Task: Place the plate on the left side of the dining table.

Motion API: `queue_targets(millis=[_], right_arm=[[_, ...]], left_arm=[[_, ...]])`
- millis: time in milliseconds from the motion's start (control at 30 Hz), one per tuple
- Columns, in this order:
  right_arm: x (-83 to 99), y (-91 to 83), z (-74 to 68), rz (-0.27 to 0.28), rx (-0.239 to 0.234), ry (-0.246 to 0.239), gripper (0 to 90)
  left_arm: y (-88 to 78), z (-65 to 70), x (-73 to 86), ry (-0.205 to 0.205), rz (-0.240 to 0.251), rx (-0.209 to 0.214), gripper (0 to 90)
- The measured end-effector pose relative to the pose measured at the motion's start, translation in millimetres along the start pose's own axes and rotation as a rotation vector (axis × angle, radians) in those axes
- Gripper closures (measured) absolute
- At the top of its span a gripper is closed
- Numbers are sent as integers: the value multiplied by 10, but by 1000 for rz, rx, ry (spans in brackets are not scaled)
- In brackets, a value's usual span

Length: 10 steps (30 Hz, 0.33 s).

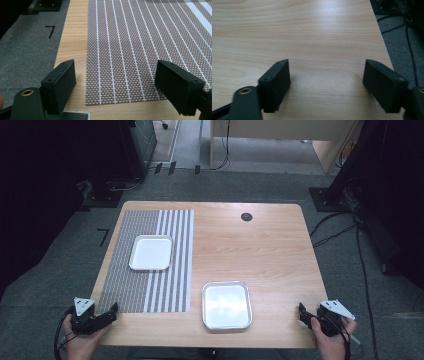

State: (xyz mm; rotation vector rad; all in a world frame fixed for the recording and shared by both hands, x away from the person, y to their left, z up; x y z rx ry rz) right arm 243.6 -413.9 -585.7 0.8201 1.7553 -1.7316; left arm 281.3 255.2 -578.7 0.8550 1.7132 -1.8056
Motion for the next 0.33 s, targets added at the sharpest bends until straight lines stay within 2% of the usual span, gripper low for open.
queue_targets(millis=[67,333], right_arm=[[12,4,10,-3,10,6,153],[16,6,10,-2,10,5,142]], left_arm=[[0,-1,3,0,2,1,168],[3,-2,1,-1,5,4,167]])
Point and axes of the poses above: each handheld gripper's, and its own axes: y roughly forward along the jaws, x roughly out of its underside, z roughly to its right, the point moved 9 cm from there along y, roughly forward along the jaws, and after that the axes turned 2 degrees about -z, right-handed, at the moved point
